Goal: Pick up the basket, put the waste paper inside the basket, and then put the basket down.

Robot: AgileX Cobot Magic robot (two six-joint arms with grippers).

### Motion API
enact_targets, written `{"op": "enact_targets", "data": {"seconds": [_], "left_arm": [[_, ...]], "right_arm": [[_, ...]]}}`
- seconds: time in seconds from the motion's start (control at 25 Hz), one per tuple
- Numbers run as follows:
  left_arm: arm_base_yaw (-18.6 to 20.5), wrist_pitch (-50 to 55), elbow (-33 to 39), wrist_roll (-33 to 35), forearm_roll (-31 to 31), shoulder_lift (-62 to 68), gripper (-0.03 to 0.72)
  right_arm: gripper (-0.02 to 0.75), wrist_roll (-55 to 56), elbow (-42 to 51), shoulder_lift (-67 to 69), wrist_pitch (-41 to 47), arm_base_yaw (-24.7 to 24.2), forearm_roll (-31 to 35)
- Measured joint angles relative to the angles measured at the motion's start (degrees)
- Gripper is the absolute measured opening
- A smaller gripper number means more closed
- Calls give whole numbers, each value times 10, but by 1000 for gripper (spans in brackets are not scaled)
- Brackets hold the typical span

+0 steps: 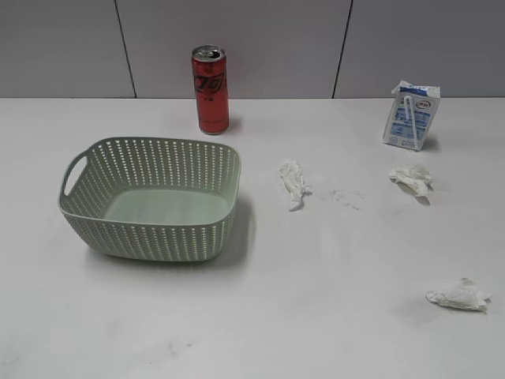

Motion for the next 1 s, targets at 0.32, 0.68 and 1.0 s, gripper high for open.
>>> {"op": "enact_targets", "data": {"seconds": [0.32, 0.68, 1.0], "left_arm": [[0, 0, 0, 0, 0, 0, 584], [0, -53, -31, 0, -27, 105, 584], [-11, -136, -127, 35, -81, 413, 584]], "right_arm": [[414, 0, 0, 0, 0, 0, 0], [414, 1, 0, 0, 0, 0, 0], [414, 0, 0, 0, 0, 0, 0]]}}
